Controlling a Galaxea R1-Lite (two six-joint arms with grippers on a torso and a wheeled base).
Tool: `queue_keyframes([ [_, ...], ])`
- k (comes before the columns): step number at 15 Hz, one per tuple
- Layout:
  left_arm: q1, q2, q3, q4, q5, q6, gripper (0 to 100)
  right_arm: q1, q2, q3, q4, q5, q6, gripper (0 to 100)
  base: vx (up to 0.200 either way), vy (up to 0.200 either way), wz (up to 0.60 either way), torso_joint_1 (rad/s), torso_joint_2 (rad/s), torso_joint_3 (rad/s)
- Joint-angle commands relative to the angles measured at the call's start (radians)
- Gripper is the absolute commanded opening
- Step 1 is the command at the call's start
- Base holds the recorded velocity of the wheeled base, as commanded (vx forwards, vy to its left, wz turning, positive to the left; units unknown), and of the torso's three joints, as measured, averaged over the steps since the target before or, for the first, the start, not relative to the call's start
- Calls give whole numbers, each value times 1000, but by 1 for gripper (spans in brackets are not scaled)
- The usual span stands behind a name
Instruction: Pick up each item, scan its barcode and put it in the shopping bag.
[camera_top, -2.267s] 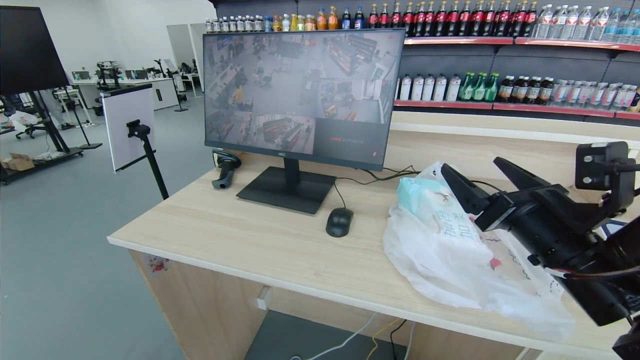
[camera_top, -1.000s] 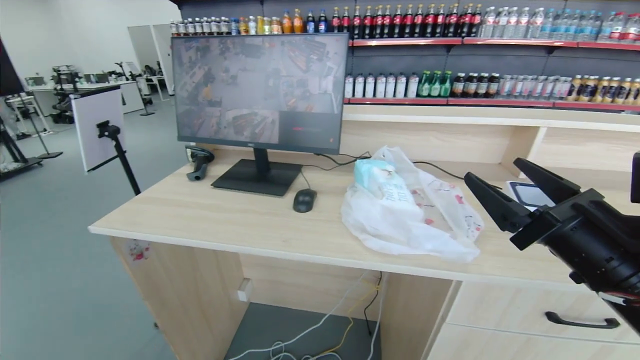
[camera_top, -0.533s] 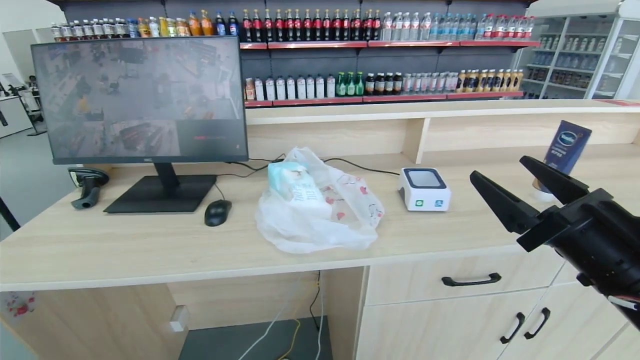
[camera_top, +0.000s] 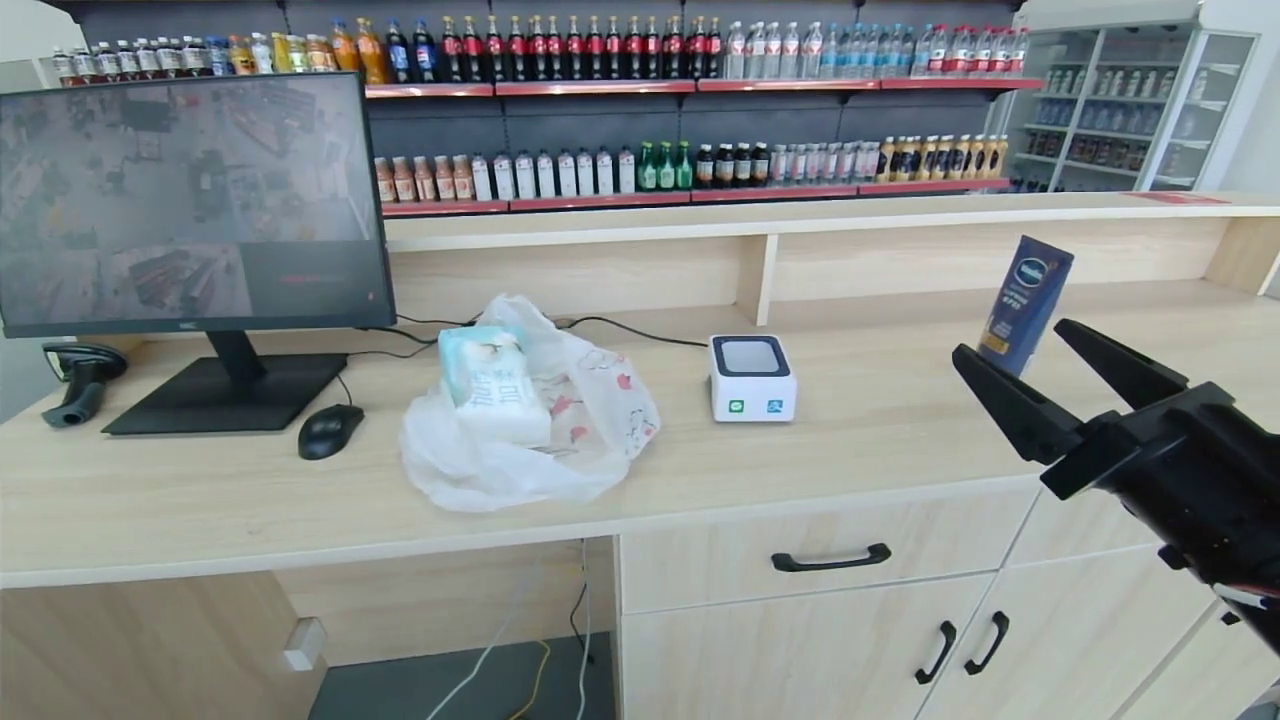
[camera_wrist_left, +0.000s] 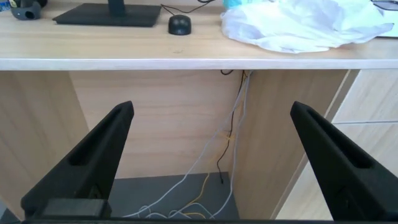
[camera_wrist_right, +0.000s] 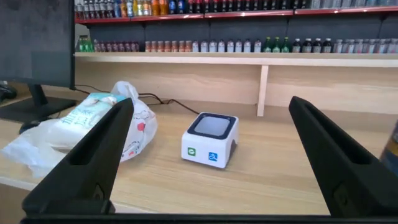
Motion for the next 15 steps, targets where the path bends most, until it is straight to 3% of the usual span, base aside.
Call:
queue_keyframes([
  [1, -1, 0, 0, 0, 0, 1, 100, -16, 16, 6, -1, 0, 0, 100, 0, -200, 0, 7, -2, 7],
  [15, -1, 0, 0, -2, 0, 3, 100, -31, 59, 18, -1, 0, 0, 100, 0, -200, 0, 3, 4, 1],
])
